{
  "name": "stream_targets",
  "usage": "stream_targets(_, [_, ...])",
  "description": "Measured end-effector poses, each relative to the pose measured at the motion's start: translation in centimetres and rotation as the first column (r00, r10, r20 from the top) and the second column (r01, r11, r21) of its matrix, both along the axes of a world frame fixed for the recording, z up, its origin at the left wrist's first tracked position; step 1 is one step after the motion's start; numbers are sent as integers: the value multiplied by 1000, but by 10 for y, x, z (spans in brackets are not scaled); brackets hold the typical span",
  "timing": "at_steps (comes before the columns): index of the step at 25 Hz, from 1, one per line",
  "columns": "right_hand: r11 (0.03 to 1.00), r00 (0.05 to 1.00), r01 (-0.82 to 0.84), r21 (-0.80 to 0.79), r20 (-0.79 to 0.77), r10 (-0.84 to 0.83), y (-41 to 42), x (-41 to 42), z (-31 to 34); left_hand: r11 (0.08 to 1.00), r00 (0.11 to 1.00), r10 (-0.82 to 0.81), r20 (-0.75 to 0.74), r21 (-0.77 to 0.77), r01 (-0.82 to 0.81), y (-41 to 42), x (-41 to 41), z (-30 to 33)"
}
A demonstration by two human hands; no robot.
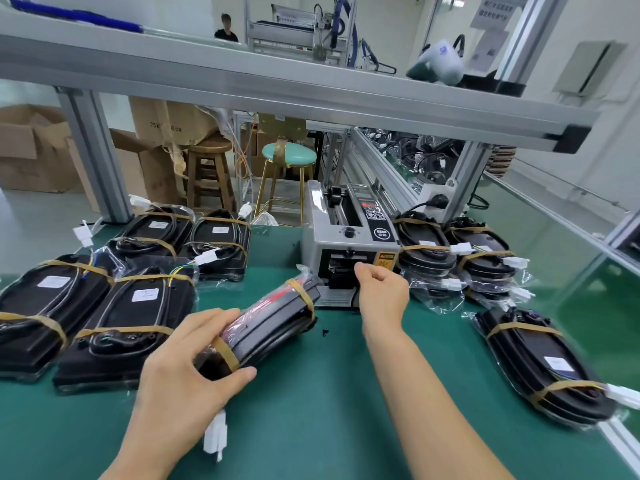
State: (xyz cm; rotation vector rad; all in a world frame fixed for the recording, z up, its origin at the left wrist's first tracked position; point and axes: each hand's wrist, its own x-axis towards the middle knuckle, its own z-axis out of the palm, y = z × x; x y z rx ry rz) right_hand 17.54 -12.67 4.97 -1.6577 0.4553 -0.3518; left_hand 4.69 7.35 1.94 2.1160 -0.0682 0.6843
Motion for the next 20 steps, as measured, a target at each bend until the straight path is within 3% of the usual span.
stream_targets(11, [945, 990, 107, 309, -118, -73, 12, 6, 15, 999, 999, 21, -42, -31, -23, -6, -6, 8])
stream_targets(13, [949, 998, -22, 316, -43, 38, 10, -19, 23, 998, 998, 42, -46, -43, -44, -9, -9, 9])
stream_targets(14, [942, 986, -169, 290, 43, 164, 11, -37, 26, 998, 998, 44, -45, -49, -46, -12, -10, 10])
stream_targets(17, [749, 761, -646, 147, 189, 620, 31, -86, 30, 996, 998, 52, -33, -75, -55, -19, -10, 10])
stream_targets(18, [696, 700, -711, 103, 192, 688, 39, -94, 27, 994, 997, 61, -37, -90, -64, -21, -10, 10])
stream_targets(20, [677, 671, -735, 47, 201, 714, 50, -99, 21, 983, 995, 72, -65, -164, -82, -22, -12, 12])
